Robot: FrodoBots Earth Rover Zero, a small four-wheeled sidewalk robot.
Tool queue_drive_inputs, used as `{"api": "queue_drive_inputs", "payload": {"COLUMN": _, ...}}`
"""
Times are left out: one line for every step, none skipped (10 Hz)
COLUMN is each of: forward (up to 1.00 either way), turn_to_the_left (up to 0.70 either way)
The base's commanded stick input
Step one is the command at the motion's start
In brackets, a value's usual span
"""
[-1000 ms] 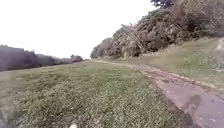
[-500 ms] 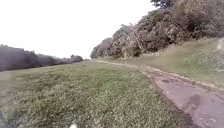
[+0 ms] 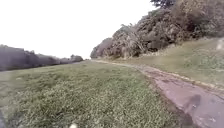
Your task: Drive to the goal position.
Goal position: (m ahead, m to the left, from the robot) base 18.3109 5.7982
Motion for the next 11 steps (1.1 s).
{"api": "queue_drive_inputs", "payload": {"forward": 0.04, "turn_to_the_left": 0.00}}
{"api": "queue_drive_inputs", "payload": {"forward": 0.04, "turn_to_the_left": 0.00}}
{"api": "queue_drive_inputs", "payload": {"forward": 0.04, "turn_to_the_left": 0.00}}
{"api": "queue_drive_inputs", "payload": {"forward": 0.04, "turn_to_the_left": 0.00}}
{"api": "queue_drive_inputs", "payload": {"forward": 0.05, "turn_to_the_left": 0.00}}
{"api": "queue_drive_inputs", "payload": {"forward": 0.05, "turn_to_the_left": 0.00}}
{"api": "queue_drive_inputs", "payload": {"forward": 0.05, "turn_to_the_left": 0.00}}
{"api": "queue_drive_inputs", "payload": {"forward": 0.05, "turn_to_the_left": 0.00}}
{"api": "queue_drive_inputs", "payload": {"forward": 0.04, "turn_to_the_left": 0.00}}
{"api": "queue_drive_inputs", "payload": {"forward": 0.05, "turn_to_the_left": 0.00}}
{"api": "queue_drive_inputs", "payload": {"forward": 0.05, "turn_to_the_left": 0.00}}
